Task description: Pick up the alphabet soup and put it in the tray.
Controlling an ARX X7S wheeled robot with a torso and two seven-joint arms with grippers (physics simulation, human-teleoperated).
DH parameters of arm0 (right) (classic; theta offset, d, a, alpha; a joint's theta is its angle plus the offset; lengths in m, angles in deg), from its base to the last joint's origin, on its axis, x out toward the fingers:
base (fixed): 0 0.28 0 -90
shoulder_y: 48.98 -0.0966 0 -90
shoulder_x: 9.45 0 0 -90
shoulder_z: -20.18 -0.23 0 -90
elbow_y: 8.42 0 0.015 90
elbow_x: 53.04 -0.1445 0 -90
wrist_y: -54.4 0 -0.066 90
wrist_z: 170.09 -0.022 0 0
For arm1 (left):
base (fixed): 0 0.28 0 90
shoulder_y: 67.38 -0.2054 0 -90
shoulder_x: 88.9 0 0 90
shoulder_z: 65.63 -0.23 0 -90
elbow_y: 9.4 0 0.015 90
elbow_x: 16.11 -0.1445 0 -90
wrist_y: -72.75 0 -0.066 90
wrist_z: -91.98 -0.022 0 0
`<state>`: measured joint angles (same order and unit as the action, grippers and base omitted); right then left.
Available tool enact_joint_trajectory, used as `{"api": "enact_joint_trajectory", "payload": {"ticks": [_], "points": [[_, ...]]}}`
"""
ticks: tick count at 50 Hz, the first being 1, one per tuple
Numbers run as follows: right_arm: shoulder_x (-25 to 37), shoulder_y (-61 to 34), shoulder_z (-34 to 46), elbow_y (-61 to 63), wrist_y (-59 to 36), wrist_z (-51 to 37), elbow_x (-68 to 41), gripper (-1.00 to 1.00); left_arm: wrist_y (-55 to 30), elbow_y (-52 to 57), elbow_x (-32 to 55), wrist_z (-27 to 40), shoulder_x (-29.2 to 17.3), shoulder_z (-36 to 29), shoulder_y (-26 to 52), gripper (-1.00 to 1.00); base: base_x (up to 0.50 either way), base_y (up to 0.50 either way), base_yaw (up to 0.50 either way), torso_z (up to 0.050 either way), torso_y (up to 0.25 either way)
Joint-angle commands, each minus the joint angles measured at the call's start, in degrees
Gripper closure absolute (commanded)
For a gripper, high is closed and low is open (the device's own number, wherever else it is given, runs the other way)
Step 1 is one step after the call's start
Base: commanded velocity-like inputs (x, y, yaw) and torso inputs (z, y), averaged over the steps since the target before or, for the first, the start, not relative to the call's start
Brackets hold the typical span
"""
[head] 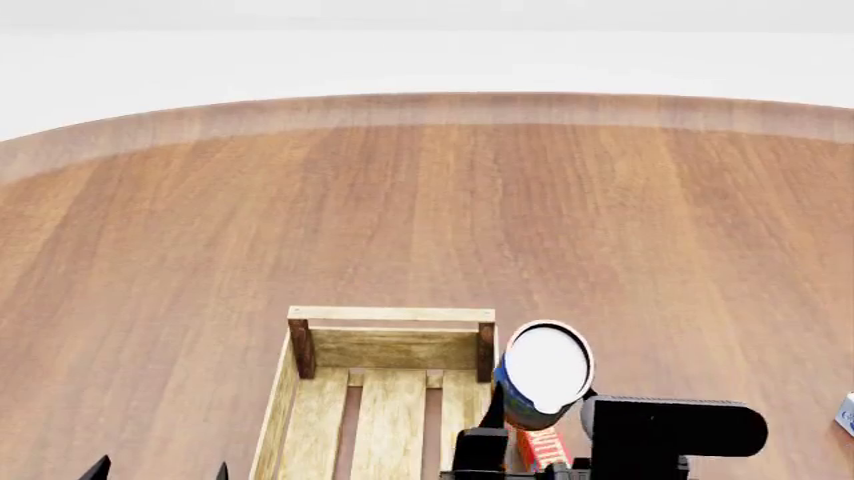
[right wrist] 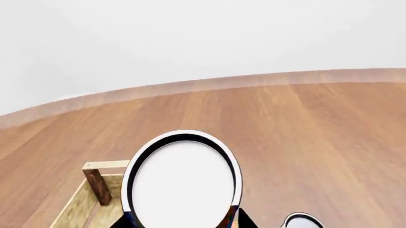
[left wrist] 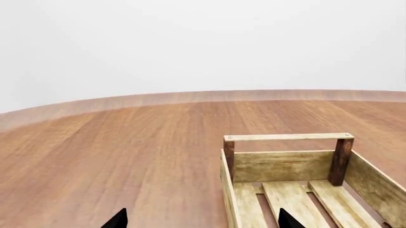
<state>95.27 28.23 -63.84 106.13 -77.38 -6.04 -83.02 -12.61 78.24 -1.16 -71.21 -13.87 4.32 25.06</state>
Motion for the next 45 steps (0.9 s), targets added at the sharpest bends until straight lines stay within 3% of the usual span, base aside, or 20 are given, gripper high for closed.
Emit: {"api": "enact_joint_trajectory", "payload": {"ticks": [1, 45], "points": [[-1.60, -3.55, 4.74, -4.30, 1.39, 2.37, 2.65, 1.00, 0.05, 0.11, 0.10, 0.19, -0.20, -0.25, 0.00, -1.00, 0.00, 0.00, 0.00, 0.000, 0.000], [-7.16, -10.78, 17.89, -33.44, 14.50, 9.95, 10.26, 1.00, 0.59, 0.07, 0.27, 0.99, -0.78, -1.10, 0.03, -1.00, 0.00, 0.00, 0.00, 0.000, 0.001]]}}
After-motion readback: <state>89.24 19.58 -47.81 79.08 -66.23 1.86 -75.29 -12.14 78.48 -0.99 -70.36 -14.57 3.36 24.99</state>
